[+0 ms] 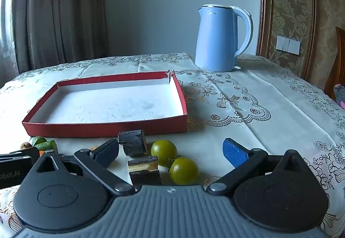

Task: Organize fruits
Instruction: 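Move the right tool toward the green tomatoes beside the eggplant pieces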

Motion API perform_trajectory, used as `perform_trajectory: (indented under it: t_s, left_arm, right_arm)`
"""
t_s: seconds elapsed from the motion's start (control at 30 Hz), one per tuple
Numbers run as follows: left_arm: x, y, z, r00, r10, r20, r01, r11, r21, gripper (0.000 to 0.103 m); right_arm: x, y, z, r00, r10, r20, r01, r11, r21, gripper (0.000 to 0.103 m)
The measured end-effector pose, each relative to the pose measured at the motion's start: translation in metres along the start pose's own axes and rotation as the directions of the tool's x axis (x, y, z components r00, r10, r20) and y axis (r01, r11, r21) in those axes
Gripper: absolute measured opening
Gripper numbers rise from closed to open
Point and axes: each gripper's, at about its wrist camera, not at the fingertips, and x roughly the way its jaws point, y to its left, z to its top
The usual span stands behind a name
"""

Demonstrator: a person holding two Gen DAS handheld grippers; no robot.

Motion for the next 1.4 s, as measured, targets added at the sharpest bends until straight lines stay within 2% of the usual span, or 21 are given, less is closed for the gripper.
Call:
perform_trajectory:
  t_s: [1.4]
  left_arm:
    - [0.0038, -0.0007, -0.0051, 1.000, -0.004, -0.010, 0.004, 1.000, 0.009, 0.103]
  right_arm:
    - [0.0019, 0.0006, -0.0034, 0.999, -0.022, 0.024, 0.022, 1.000, -0.013, 0.103]
